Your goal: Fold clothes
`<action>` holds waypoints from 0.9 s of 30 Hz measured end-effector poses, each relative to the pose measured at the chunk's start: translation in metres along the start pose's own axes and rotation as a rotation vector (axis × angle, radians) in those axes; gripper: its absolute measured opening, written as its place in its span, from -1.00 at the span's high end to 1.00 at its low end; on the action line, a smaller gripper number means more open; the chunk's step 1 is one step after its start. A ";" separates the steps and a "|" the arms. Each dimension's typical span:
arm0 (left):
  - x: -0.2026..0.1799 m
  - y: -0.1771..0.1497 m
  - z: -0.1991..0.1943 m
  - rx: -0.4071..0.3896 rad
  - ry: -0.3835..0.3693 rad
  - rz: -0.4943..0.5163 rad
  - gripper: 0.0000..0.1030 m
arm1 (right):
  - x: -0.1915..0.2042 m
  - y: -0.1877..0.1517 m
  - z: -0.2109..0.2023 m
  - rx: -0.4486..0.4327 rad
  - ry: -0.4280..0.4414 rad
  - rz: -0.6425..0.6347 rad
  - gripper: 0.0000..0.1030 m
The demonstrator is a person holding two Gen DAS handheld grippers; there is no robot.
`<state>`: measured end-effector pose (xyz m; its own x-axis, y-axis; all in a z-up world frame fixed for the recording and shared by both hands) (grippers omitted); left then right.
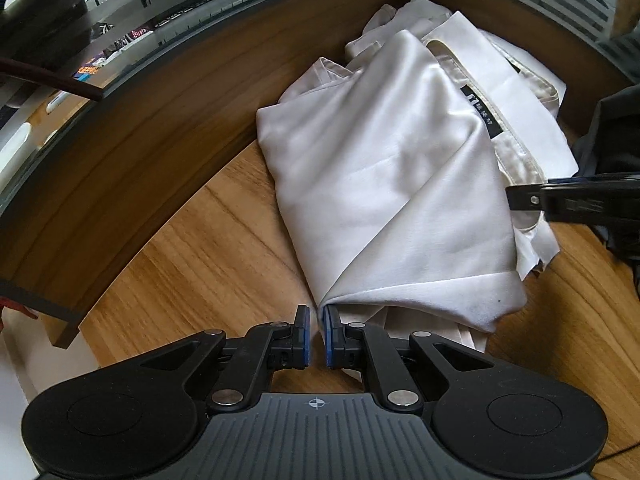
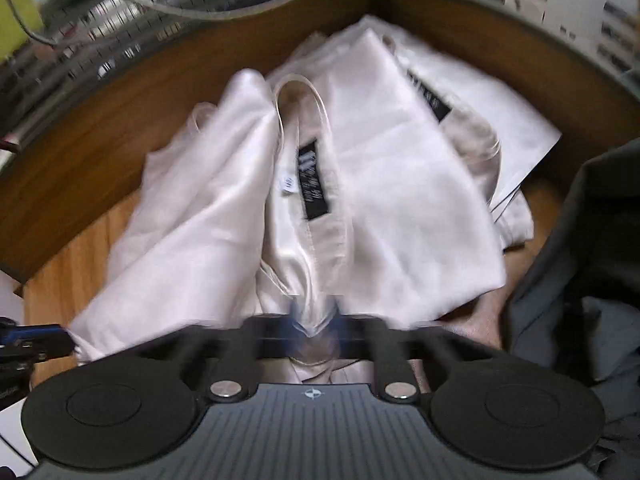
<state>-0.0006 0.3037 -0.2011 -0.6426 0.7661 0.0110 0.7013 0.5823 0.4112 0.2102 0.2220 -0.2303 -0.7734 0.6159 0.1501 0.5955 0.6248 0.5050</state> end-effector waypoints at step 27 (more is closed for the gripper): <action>-0.150 -0.019 -0.061 -0.035 -0.333 0.406 0.38 | -0.131 -0.170 -0.361 -0.188 -0.414 0.241 0.91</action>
<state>0.0641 0.1613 -0.1547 -0.1844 0.9765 -0.1118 0.8591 0.2154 0.4643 0.1314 -0.1382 -0.0289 -0.4456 0.8939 -0.0493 0.6675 0.3684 0.6471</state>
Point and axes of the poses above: each gripper's, at about its wrist camera, not at the fingertips, and z roughly the way its jaws point, x to its left, y to its top, the point moved 10 cm from there along z, roughly the way its jaws point, and after that the axes turned 2 degrees about -y, right-handed, at the moved point
